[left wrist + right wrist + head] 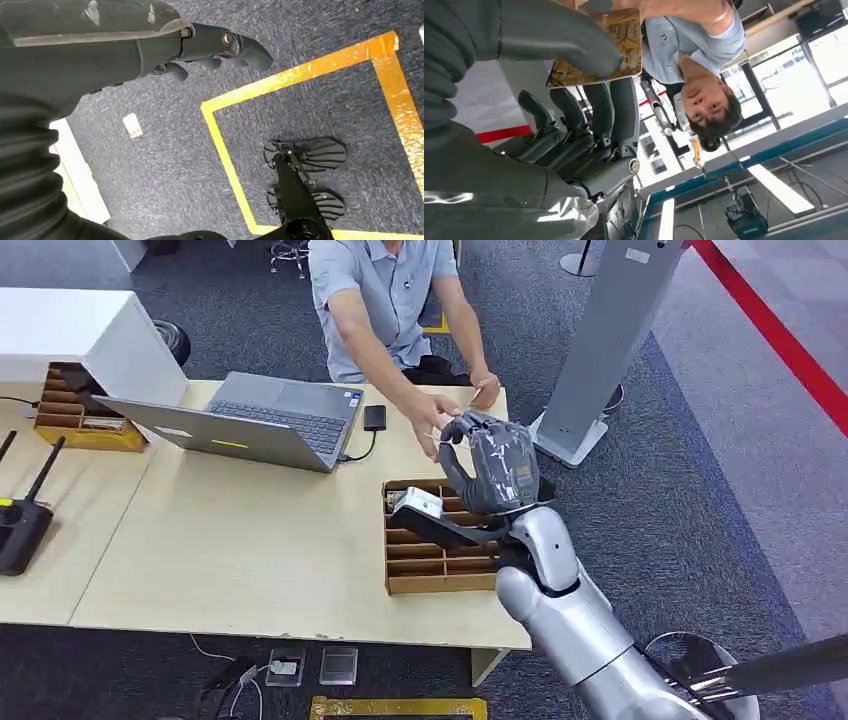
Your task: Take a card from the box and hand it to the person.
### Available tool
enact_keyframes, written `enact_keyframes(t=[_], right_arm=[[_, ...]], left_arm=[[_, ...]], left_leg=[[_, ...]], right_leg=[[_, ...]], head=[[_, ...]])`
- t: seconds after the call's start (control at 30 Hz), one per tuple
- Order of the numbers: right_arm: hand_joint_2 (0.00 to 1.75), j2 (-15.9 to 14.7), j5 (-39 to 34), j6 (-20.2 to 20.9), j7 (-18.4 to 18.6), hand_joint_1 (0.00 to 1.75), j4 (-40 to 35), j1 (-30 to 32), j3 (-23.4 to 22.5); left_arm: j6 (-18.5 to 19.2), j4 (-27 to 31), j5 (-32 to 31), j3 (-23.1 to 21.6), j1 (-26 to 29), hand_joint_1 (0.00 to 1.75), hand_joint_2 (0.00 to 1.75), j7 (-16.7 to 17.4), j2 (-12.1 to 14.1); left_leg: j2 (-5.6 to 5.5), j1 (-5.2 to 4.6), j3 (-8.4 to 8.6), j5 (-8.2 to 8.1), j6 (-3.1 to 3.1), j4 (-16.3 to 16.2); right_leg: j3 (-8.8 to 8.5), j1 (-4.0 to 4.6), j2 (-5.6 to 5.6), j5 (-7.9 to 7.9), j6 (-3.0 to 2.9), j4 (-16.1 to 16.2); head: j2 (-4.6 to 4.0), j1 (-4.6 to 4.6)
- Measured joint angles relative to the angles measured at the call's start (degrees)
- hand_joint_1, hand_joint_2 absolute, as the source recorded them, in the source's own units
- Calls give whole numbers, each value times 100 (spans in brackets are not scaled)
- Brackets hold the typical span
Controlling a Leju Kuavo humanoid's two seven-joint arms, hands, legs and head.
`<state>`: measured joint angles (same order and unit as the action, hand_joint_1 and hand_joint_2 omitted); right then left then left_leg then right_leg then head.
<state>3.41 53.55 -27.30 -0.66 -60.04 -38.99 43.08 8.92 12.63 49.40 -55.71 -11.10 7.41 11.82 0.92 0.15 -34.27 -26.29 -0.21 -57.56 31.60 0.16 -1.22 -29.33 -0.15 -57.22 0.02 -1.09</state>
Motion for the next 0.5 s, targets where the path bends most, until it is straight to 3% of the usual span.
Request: enact_keyframes(t=[0.27, 0.3, 0.4, 0.43, 0.5], right_arm=[[175, 68, -13, -31, -20, 152, 196, -2, -2], [175, 68, -20, -33, -26, 0, 212, -2, -2], [175, 85, -33, -53, -48, 0, 258, -3, -2], [175, 98, -44, -75, -55, 0, 273, -3, -2], [175, 112, -65, -103, -63, 0, 297, -4, 0]], left_arm=[[0, 0, 0, 0, 0, 0, 175, 0, 0], [0, 0, 2, 0, 1, 0, 175, 0, 0], [20, 0, 11, 0, 0, 0, 175, 0, 0], [39, 0, 11, 0, 0, 0, 0, -7, 0], [72, 0, 19, 0, 0, 0, 0, -24, 0]], left_leg=[[0, 0, 0, 0, 0, 0], [0, 0, 0, 0, 0, 0], [0, 0, 0, 0, 0, 0], [0, 0, 0, 0, 0, 0], [0, 0, 0, 0, 0, 0]], right_leg=[[0, 0, 0, 0, 0, 0], [0, 0, 0, 0, 0, 0], [0, 0, 0, 0, 0, 0], [0, 0, 0, 0, 0, 0], [0, 0, 0, 0, 0, 0]], head=[[0, 2], [0, 2], [0, 2], [2, 2], [0, 2]])
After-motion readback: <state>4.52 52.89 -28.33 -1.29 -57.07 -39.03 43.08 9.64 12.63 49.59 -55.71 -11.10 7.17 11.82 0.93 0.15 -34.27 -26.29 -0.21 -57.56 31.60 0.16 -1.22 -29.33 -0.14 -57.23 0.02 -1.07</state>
